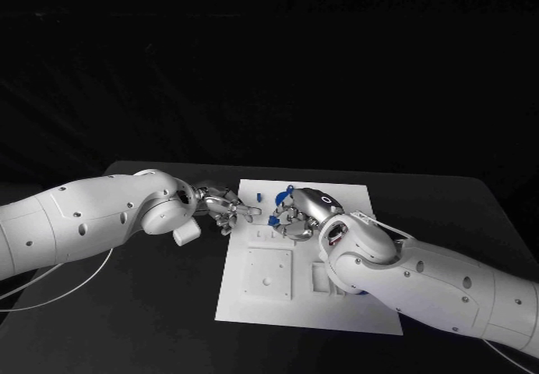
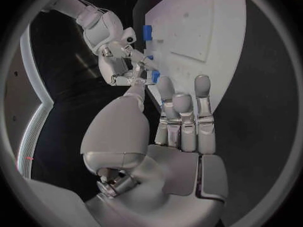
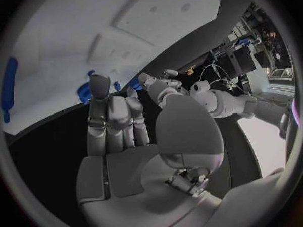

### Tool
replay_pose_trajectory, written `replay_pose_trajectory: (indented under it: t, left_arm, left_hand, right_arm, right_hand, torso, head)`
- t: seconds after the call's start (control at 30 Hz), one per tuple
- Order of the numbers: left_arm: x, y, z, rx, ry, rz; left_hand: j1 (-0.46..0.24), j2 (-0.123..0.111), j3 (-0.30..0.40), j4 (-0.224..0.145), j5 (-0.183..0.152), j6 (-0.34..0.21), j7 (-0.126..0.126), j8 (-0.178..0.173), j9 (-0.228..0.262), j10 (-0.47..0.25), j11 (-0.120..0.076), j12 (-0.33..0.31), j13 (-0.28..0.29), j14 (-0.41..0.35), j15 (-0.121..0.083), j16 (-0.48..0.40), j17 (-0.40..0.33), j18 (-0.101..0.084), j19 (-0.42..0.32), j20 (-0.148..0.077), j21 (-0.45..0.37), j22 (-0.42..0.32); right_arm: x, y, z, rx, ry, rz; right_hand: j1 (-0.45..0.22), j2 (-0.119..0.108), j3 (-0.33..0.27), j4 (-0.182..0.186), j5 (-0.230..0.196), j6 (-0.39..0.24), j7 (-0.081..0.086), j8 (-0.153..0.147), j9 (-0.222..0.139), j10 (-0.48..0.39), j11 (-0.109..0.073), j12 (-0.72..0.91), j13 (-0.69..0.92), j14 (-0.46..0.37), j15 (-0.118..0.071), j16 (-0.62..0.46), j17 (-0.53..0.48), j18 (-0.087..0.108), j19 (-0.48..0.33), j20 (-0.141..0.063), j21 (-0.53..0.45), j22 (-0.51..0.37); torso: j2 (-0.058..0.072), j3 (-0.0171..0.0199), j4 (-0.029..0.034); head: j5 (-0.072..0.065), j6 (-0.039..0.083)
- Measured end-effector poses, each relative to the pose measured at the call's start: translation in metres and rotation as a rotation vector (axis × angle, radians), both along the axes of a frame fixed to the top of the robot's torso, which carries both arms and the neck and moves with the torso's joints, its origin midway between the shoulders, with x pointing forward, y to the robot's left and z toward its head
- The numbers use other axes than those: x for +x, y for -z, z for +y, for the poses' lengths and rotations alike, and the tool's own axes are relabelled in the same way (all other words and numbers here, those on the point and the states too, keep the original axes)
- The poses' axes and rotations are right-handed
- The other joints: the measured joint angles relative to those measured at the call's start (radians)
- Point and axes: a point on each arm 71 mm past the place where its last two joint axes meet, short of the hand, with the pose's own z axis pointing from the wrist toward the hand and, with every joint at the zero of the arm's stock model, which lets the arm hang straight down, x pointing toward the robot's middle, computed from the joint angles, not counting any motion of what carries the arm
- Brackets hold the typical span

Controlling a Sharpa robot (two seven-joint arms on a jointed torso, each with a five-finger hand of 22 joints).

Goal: Assemble the parts on the task board

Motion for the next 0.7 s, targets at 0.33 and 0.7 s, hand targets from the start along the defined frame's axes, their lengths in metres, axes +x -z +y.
replay_pose_trajectory:
  t: [0.33, 0.7]
  left_arm:
    - [-0.001, 0.001, -0.01, -0.028, 0.025, -0.003]
    - [-0.002, 0.001, -0.017, -0.035, 0.037, -0.005]
  left_hand:
    - [-0.012, -0.004, -0.009, 0.033, -0.003, -0.008, -0.008, -0.015, 0.152, 0.0, 0.0, 0.004, 0.001, -0.007, 0.0, 0.005, -0.005, 0.0, -0.004, -0.004, 0.007, 0.0]
    - [-0.012, -0.004, -0.006, 0.036, -0.003, -0.014, -0.003, -0.021, 0.158, -0.004, -0.003, 0.008, 0.004, -0.007, 0.0, 0.005, -0.006, 0.0, -0.003, -0.004, 0.011, 0.001]
  right_arm:
    - [-0.003, -0.006, 0.003, 0.025, -0.005, 0.003]
    - [-0.006, -0.01, 0.007, 0.042, -0.016, 0.0]
  right_hand:
    - [0.0, 0.0, -0.004, 0.002, 0.005, 0.0, 0.0, -0.003, 0.0, 0.0, 0.0, 0.0, 0.0, 0.0, 0.0, 0.0, 0.0, 0.0, 0.0, 0.0, 0.0, -0.001]
    - [0.0, 0.0, -0.004, 0.002, 0.016, -0.002, 0.001, 0.001, 0.0, 0.0, 0.0, 0.0, 0.0, 0.0, 0.0, 0.0, 0.0, 0.0, 0.0, 0.0, 0.006, -0.001]
  torso:
    - [0.0, 0.0007, 0.0024]
    - [0.0, -0.0012, 0.0041]
  head:
    - [-0.008, 0.0]
    - [-0.008, -0.001]
